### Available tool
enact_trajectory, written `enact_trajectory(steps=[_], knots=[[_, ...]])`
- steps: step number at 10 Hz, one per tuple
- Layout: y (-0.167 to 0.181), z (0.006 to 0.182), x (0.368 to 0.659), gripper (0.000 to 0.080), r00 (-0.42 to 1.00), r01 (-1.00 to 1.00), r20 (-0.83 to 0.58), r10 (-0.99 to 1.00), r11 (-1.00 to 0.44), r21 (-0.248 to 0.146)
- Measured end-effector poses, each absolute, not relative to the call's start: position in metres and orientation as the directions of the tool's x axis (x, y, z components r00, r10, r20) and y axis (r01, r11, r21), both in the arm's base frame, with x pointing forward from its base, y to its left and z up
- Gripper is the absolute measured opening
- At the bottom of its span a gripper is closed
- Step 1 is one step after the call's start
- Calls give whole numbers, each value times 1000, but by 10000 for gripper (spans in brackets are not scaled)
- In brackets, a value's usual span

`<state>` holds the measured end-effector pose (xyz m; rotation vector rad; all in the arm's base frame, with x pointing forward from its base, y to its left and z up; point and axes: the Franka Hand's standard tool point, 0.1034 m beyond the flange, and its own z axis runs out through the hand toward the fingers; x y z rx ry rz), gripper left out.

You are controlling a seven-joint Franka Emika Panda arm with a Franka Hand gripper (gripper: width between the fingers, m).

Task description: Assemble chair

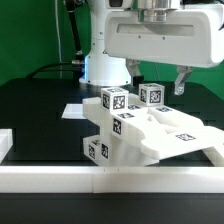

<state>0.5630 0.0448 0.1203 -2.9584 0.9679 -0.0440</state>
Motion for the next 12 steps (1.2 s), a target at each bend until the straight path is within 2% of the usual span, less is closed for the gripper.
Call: enact_trajectory(steps=[4,9,10,11,12], knots=[[39,122,565,649,965,-261,29,-261,-965,-20],[36,123,564,649,998,56,33,56,-998,4],[36,122,564,616,998,54,33,54,-999,4],[36,122,564,467,998,49,33,49,-999,4],[36,122,564,467,999,35,33,35,-999,3]])
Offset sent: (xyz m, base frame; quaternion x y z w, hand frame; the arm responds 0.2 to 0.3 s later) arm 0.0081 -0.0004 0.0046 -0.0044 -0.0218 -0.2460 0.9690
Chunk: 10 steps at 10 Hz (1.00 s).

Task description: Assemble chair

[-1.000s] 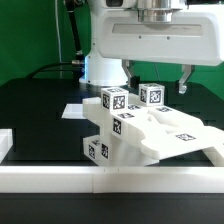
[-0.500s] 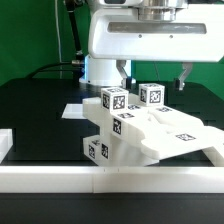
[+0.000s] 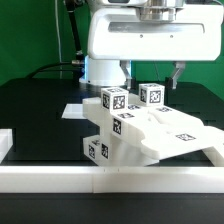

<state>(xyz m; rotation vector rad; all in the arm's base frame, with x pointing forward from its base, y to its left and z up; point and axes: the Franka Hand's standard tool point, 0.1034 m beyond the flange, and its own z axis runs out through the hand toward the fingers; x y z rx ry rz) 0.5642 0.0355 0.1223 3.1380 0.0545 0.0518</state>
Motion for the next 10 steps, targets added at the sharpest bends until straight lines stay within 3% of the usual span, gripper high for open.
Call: enact_trajectory(steps=[1,2,6,10], knots=[[36,123,564,327,999,35,34,35,-999,3],[36,122,565,285,999,-5,35,-5,-1000,1],[36,122,568,285,913,-405,47,-405,-914,-19],[39,122,569,288,624,-779,30,-781,-625,-48]])
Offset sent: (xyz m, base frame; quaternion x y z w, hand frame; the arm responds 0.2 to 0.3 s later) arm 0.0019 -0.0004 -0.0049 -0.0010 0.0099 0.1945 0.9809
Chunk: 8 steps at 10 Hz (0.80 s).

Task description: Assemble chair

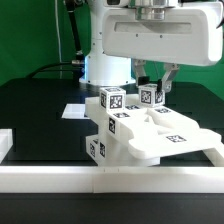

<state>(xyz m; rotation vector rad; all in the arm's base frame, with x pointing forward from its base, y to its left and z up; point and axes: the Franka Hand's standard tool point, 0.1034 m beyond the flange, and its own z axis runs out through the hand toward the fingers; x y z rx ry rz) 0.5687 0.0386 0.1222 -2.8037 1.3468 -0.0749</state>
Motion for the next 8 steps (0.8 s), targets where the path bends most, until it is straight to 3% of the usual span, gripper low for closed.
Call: enact_trajectory(steps=[3,4,6,7,8], knots=[[41,122,569,288,356,-933,-1,-935,-355,-65],[41,122,569,288,315,-947,-4,-949,-314,-66],[41,122,569,288,369,-928,0,-929,-368,-65],[42,122,568,389,408,-912,-3,-913,-407,-58],[42,123,569,527,534,-844,8,-845,-534,-54]])
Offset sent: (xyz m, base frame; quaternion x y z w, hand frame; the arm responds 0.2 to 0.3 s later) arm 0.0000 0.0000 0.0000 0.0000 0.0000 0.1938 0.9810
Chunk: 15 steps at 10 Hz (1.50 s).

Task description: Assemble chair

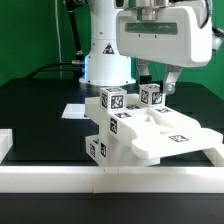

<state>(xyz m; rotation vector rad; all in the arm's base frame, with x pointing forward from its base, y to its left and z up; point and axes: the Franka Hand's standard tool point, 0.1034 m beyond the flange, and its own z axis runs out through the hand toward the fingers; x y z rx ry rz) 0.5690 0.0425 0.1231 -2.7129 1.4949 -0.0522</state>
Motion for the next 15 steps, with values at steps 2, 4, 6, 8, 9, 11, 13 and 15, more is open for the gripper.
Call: enact_trajectory(steps=[2,4,6,8,9,11,13,15], knots=[[44,123,569,642,724,-688,25,-689,-724,-47],[45,123,569,647,850,-524,35,-525,-851,-42],[44,122,569,649,930,-365,40,-366,-930,-33],[42,121,568,649,975,-220,42,-220,-975,-21],[41,121,568,649,989,-138,44,-138,-990,-10],[40,121,569,649,998,-31,46,-31,-1000,3],[39,121,569,634,999,10,47,10,-1000,5],[39,121,569,463,999,-1,47,-1,-1000,5]])
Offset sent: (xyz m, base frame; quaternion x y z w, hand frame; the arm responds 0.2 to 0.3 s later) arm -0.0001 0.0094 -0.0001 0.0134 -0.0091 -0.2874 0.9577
